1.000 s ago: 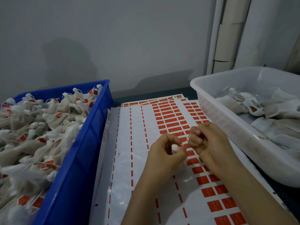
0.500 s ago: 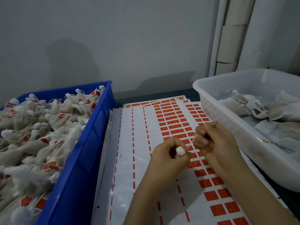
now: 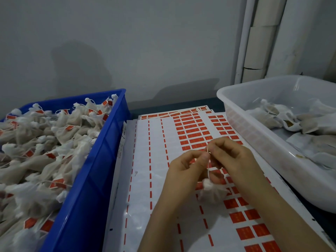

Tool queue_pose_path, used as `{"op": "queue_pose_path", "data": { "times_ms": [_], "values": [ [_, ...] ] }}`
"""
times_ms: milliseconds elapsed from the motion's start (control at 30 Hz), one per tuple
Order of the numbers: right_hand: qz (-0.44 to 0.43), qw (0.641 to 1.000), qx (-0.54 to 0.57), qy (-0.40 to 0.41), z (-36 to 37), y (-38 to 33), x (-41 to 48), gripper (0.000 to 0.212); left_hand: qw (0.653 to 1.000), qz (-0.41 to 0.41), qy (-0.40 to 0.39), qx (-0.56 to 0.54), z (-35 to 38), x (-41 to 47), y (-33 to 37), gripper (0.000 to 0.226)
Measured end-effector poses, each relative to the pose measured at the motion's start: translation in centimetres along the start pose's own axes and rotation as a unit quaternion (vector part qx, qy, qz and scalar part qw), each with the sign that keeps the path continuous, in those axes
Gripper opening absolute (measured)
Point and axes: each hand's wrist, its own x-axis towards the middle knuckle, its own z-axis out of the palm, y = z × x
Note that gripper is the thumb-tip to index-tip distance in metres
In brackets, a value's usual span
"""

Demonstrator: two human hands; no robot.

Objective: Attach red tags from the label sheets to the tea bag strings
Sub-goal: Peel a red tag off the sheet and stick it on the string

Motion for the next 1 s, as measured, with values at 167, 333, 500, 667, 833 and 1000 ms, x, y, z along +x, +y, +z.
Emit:
{"op": "queue_pose_path", "data": {
  "times_ms": [167, 333, 500, 667, 833, 1000],
  "values": [
    [-0.017, 0.997, -0.064, 0.043, 0.0, 1.1, 0.6, 0.019, 0.999, 0.004, 0.042, -0.022, -0.2, 0.1, 0.2, 0.009],
    [-0.028, 0.965, -0.238, -0.108, 0.9, 3.8, 0.5, 0.033, 0.983, -0.011, 0.158, -0.088, -1.0, 0.5, 0.2, 0.013],
    [-0.016, 0.836, -0.519, -0.177, 2.3, 6.5, 0.3, 0.069, 0.965, 0.038, 0.256, -0.044, -1.3, 0.5, 0.1, 0.021],
    [0.016, 0.879, -0.447, -0.167, 2.3, 5.7, 0.1, 0.073, 0.921, 0.084, 0.380, -0.029, -2.3, 0.5, 0.4, 0.005],
    [0.044, 0.893, -0.408, -0.183, 1.5, 4.5, 0.1, 0.071, 0.897, 0.064, 0.436, -0.030, -3.0, 0.7, 0.3, 0.008],
    [0.059, 0.871, -0.423, -0.243, 0.8, 3.9, -0.1, 0.087, 0.892, 0.041, 0.450, -0.022, -3.2, 0.9, 0.0, 0.009]
  ]
}}
